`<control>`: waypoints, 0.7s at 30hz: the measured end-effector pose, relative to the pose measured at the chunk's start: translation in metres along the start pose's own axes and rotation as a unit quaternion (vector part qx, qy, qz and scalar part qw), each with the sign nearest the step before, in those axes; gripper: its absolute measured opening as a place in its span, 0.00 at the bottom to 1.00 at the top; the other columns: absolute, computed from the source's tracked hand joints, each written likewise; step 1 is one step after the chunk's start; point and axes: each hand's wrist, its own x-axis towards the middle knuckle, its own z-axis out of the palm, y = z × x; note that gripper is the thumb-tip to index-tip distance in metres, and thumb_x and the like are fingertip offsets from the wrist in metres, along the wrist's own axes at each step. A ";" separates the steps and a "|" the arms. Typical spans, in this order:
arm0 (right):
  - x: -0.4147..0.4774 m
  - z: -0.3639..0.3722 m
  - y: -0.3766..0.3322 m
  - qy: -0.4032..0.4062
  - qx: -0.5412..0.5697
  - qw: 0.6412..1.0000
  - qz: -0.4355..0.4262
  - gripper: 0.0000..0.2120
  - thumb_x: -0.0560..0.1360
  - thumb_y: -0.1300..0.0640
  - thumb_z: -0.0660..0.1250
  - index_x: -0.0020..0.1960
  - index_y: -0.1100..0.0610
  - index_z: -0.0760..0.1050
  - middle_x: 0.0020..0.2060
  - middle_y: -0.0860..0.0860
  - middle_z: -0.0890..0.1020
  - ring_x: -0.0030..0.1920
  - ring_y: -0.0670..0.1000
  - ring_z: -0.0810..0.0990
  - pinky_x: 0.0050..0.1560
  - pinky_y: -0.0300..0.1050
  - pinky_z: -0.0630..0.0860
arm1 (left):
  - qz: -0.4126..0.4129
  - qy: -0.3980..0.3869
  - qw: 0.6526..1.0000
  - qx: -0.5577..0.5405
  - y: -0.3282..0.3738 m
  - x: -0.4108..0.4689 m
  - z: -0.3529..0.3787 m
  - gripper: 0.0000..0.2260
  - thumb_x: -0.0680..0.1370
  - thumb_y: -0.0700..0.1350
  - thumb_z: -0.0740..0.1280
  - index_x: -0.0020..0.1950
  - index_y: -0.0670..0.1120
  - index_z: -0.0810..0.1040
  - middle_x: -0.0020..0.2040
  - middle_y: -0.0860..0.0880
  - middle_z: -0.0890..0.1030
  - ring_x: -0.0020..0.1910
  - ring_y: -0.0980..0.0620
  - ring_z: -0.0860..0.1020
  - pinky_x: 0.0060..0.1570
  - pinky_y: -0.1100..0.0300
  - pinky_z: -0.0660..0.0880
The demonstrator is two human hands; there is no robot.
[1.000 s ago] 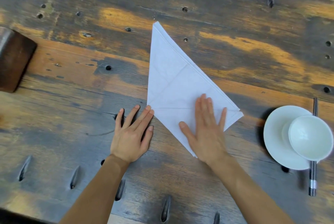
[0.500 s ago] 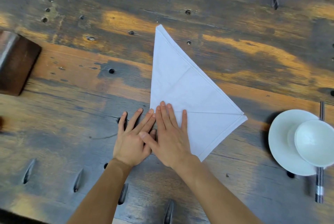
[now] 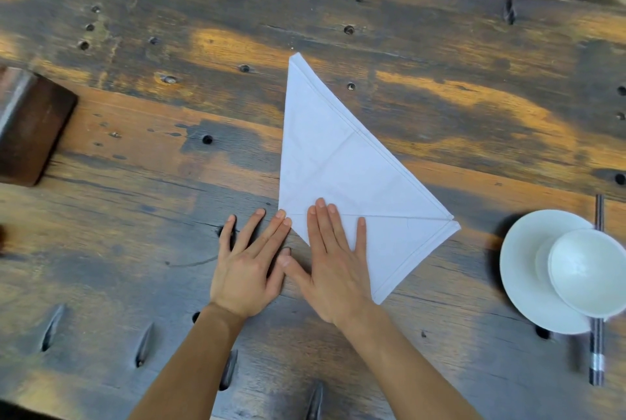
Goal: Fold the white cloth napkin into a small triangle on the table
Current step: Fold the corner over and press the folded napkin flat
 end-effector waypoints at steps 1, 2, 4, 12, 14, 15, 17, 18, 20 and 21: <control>-0.002 -0.001 0.006 -0.003 -0.002 1.000 0.006 0.43 0.79 0.26 0.37 0.82 0.55 0.40 0.82 0.49 0.38 0.80 0.47 0.34 0.77 0.63 0.33 | -0.001 0.003 1.000 -0.001 0.001 0.000 -0.001 0.22 0.82 0.51 0.61 0.76 0.48 0.74 0.77 0.53 0.72 0.77 0.44 0.69 0.73 0.30 0.61; -0.005 -0.002 0.011 -0.004 -0.004 1.000 0.010 0.43 0.78 0.26 0.36 0.82 0.55 0.38 0.81 0.48 0.37 0.80 0.46 0.33 0.77 0.63 0.33 | -0.004 0.008 1.000 -0.002 0.002 0.001 -0.001 0.21 0.83 0.51 0.61 0.75 0.48 0.75 0.76 0.53 0.73 0.77 0.44 0.69 0.73 0.31 0.61; -0.009 -0.006 0.023 0.004 -0.005 1.000 0.019 0.43 0.78 0.26 0.35 0.82 0.55 0.38 0.82 0.48 0.38 0.80 0.47 0.34 0.77 0.64 0.33 | -0.008 0.016 1.000 -0.004 0.004 0.002 -0.001 0.20 0.83 0.50 0.61 0.74 0.48 0.76 0.76 0.53 0.73 0.76 0.44 0.70 0.73 0.31 0.61; -0.022 -0.009 0.064 0.031 -0.049 0.997 0.046 0.41 0.81 0.29 0.40 0.83 0.57 0.44 0.83 0.50 0.45 0.82 0.49 0.42 0.78 0.65 0.38 | -0.011 0.020 1.000 -0.008 0.005 0.002 -0.001 0.20 0.83 0.51 0.61 0.74 0.48 0.76 0.75 0.53 0.73 0.77 0.45 0.70 0.74 0.32 0.61; -0.026 -0.011 0.074 0.031 -0.060 0.996 0.052 0.41 0.81 0.29 0.40 0.83 0.57 0.44 0.83 0.50 0.45 0.82 0.50 0.43 0.78 0.65 0.38 | -0.011 0.020 1.000 -0.010 0.005 0.002 -0.001 0.20 0.83 0.51 0.61 0.75 0.48 0.76 0.75 0.53 0.73 0.77 0.45 0.70 0.74 0.32 0.61; -0.028 -0.012 0.078 0.032 -0.064 0.996 0.054 0.41 0.81 0.29 0.40 0.83 0.56 0.43 0.83 0.50 0.44 0.82 0.50 0.42 0.78 0.65 0.38 | -0.012 0.019 1.000 -0.011 0.005 0.002 -0.001 0.20 0.83 0.51 0.61 0.75 0.48 0.75 0.76 0.53 0.73 0.77 0.45 0.70 0.74 0.32 0.61; -0.031 -0.013 0.087 0.036 -0.066 0.995 0.063 0.41 0.81 0.29 0.39 0.83 0.56 0.41 0.83 0.50 0.44 0.82 0.50 0.42 0.78 0.65 0.38 | -0.014 0.016 1.000 -0.012 0.005 0.002 -0.001 0.20 0.83 0.51 0.61 0.75 0.48 0.75 0.76 0.53 0.73 0.77 0.45 0.69 0.74 0.32 0.60; -0.032 -0.015 0.091 0.039 -0.065 0.995 0.069 0.41 0.81 0.29 0.39 0.83 0.56 0.41 0.83 0.49 0.44 0.82 0.49 0.42 0.78 0.65 0.37 | -0.015 0.014 1.000 -0.013 0.005 0.002 -0.001 0.20 0.83 0.51 0.60 0.75 0.48 0.75 0.76 0.53 0.73 0.77 0.45 0.69 0.75 0.32 0.60; -0.035 -0.017 0.098 0.038 -0.065 0.994 0.081 0.41 0.80 0.29 0.39 0.83 0.55 0.39 0.82 0.49 0.43 0.82 0.49 0.41 0.78 0.64 0.36 | -0.016 0.011 1.000 -0.013 0.005 0.002 -0.001 0.21 0.84 0.51 0.60 0.75 0.48 0.75 0.76 0.54 0.73 0.77 0.45 0.69 0.75 0.32 0.60; -0.037 -0.018 0.101 0.036 -0.063 0.994 0.087 0.41 0.80 0.28 0.38 0.83 0.55 0.38 0.82 0.49 0.42 0.82 0.49 0.41 0.78 0.64 0.35 | -0.016 0.009 1.000 -0.012 0.005 0.002 -0.001 0.21 0.84 0.51 0.60 0.75 0.48 0.75 0.76 0.54 0.73 0.77 0.45 0.69 0.75 0.32 0.60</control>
